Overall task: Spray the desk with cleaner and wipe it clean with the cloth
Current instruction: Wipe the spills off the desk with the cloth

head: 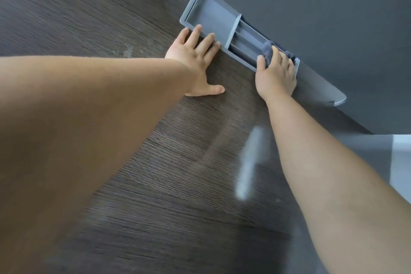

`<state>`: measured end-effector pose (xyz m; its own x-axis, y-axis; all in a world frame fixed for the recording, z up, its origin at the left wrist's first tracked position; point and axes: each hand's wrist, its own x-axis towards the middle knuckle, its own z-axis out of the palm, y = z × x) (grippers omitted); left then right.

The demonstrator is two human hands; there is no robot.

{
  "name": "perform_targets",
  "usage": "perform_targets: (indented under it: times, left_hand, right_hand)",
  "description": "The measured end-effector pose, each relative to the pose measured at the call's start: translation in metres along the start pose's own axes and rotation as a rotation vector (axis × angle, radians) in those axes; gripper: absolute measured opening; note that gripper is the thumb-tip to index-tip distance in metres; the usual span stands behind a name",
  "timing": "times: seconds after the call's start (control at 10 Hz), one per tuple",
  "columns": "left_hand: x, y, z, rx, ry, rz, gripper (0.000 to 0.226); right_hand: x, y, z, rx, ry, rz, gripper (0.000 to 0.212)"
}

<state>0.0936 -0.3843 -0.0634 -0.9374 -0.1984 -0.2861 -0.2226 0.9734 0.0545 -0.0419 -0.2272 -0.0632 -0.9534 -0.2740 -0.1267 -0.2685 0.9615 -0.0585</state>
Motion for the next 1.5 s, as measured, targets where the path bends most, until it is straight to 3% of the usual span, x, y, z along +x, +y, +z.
perform_targets:
  times: [0.2, 0.4, 0.6, 0.8, 0.9, 1.0, 1.1, 1.2, 1.3, 1.5]
  left_hand:
    - [0.001, -0.001, 0.002, -0.003, 0.003, 0.001, 0.106]
    - [0.002, -0.002, 0.005, -0.006, 0.022, 0.004, 0.106]
    - [0.001, -0.001, 0.003, 0.005, 0.007, 0.007, 0.106]
    - [-0.001, -0.003, 0.000, -0.036, -0.027, 0.027, 0.107]
    - [0.000, -0.005, -0.008, -0.096, -0.095, 0.047, 0.105]
    - [0.001, -0.016, -0.017, -0.278, -0.109, 0.071, 0.091]
    - [-0.011, -0.036, -0.017, -0.426, 0.029, -0.007, 0.075]
    - [-0.034, -0.059, -0.005, -0.390, 0.143, -0.204, 0.067]
    - [-0.052, -0.074, 0.001, -0.294, 0.164, -0.271, 0.069]
    - [-0.054, -0.083, 0.001, -0.182, 0.058, -0.227, 0.074]
  right_hand:
    - [-0.008, 0.012, 0.002, 0.001, 0.003, 0.109, 0.055]
    - [-0.037, 0.033, 0.010, -0.061, 0.047, 0.042, 0.059]
    - [-0.005, 0.035, 0.001, 0.012, 0.034, 0.078, 0.058]
    - [-0.049, 0.032, 0.008, -0.061, 0.036, 0.046, 0.060]
    - [-0.064, 0.013, 0.011, -0.078, 0.027, 0.084, 0.062]
    - [-0.072, -0.021, 0.015, -0.101, 0.021, 0.000, 0.063]
    - [-0.077, -0.069, 0.020, -0.096, 0.008, -0.139, 0.063]
    - [-0.074, -0.109, 0.022, -0.077, -0.004, -0.229, 0.062]
    - [-0.069, -0.136, 0.021, -0.082, -0.032, -0.298, 0.060]
    - [-0.045, -0.186, 0.018, -0.048, -0.103, -0.269, 0.060]
